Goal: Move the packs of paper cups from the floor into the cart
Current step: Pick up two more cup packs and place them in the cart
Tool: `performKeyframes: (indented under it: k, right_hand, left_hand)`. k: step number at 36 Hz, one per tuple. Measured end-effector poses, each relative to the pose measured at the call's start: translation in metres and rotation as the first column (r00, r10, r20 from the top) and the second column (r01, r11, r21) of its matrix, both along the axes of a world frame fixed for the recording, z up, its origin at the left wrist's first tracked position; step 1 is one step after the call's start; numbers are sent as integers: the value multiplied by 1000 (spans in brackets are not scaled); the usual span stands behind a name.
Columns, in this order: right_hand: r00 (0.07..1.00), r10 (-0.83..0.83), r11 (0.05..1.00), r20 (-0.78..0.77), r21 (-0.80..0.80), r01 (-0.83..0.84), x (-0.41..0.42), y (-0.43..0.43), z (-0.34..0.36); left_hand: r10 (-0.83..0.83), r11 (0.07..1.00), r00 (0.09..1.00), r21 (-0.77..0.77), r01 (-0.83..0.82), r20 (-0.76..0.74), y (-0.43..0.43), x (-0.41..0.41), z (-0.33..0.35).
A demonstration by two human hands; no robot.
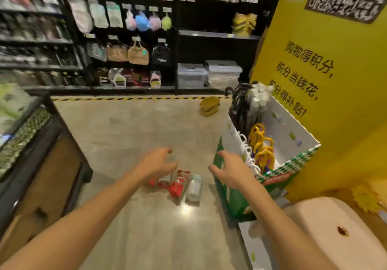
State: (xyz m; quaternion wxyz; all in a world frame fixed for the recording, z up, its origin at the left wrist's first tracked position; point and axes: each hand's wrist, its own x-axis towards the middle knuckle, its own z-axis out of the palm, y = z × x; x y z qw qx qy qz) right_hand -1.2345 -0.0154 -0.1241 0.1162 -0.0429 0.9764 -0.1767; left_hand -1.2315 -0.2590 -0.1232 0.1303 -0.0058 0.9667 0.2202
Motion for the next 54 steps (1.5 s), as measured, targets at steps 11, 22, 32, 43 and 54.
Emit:
performKeyframes:
  k: [11,22,32,43,54]
  right_hand:
    - [985,131,991,110,14,-134,-144,-97,-36]
    - [970,52,999,237,-22,-48,-300,-185,-105]
    - [927,-25,995,374,-79,58,-421,-207,-234]
    - [816,-136,957,562,-138,255,-520,-234,-488]
    - [792,-137,954,595,-135,266,-555,-264,-770]
  left_hand:
    - [173,984,983,27,-175,65,-81,-113,-34]
    - [181,983,966,8,-186,185,-171,-274,-102]
    - [258,962,923,18,-274,286,-190,-401,-216]
    - [361,917,792,-31,-399,492,-205,-501,-461]
    - [287,951,817,-48,-304,500,-217,-548,-760]
